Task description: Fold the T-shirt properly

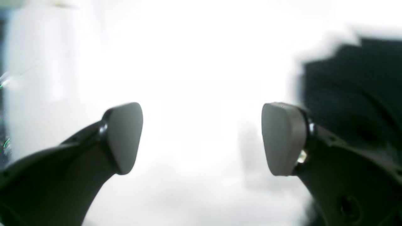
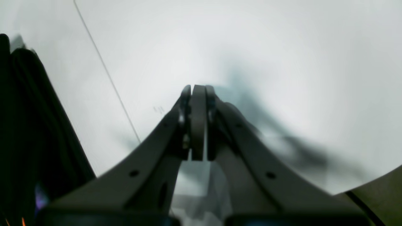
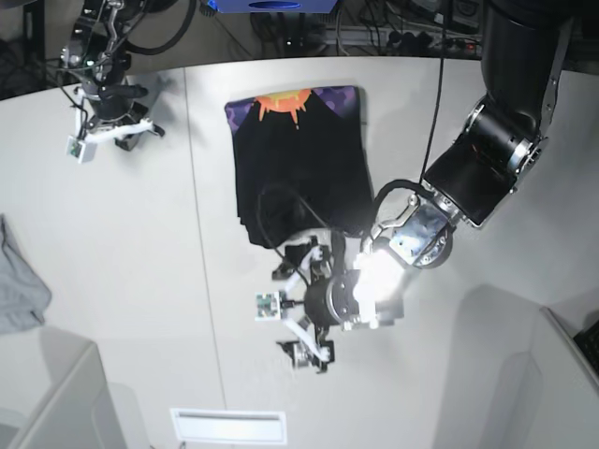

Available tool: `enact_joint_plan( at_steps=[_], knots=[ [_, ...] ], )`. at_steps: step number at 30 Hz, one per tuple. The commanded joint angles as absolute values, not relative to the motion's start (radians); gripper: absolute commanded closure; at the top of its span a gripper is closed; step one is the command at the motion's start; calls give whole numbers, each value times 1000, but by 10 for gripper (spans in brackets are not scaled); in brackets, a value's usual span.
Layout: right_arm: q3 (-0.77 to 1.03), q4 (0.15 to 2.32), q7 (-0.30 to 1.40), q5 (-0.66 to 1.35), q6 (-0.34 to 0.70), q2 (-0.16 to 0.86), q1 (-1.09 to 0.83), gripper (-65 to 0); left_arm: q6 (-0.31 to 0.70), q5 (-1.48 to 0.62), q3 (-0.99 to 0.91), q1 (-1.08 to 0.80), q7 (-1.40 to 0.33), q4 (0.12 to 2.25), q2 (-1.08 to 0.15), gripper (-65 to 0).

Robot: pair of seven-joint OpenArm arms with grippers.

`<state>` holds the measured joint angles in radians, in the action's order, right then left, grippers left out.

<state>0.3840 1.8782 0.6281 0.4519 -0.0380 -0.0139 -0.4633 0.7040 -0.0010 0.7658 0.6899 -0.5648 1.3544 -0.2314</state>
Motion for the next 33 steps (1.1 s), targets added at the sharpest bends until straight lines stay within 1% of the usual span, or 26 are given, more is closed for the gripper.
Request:
enact_joint_plan(
  at_steps=[1, 5, 6, 7, 8, 9, 11, 13, 14, 17, 22, 25, 29, 33],
  knots=[
    [386, 1894, 607, 456, -36, -5, -461, 0, 698, -4, 702, 696, -556, 1392, -214, -564],
    [386, 1894, 605, 456, -35, -5, -461, 0, 698, -2, 467, 570, -558, 1577, -200, -561],
    [386, 1894, 601, 456, -33, -4, -461, 0, 698, -2, 412, 529, -558, 1633, -202, -553],
    [389, 1896, 601, 456, -33, -4, -461, 0, 698, -2, 366, 493, -558, 1675, -203, -527],
    [390, 1897, 601, 456, -31, -2, -461, 0, 698, -1, 317, 447, -558, 1718, -205, -477],
    [389, 1899, 601, 456, -28, 1, -461, 0, 698, -1, 272, 401, -556, 1753, -206, -408],
    [386, 1900, 593, 452, 16, 15, -453, 0, 698, -1, 182, 321, -556, 1811, -223, -252],
    [383, 1900, 562, 452, 114, 27, -443, 0, 698, -1, 84, 229, -555, 1871, -239, -66],
    [384, 1900, 547, 450, 166, 28, -441, 0, 698, -1, 39, 193, -555, 1902, -239, 0],
    [394, 1900, 483, 447, 298, 31, -441, 0, 698, -10, -88, 73, -552, 1969, -246, 0],
    [387, 1900, 423, 415, 414, 84, -456, 0, 698, -39, -254, -76, -533, 1979, -246, 0],
    [394, 1902, 363, 358, 464, 84, -467, 0, 698, -108, -341, -191, -372, 1977, -251, 0],
    [395, 1902, 282, 282, 512, 88, -504, 0, 698, -105, -375, -343, -93, 1971, -259, 0],
    [395, 1902, 202, 209, 524, 88, -555, 0, 698, -108, -407, -469, 5, 1971, -259, 0]
  ],
)
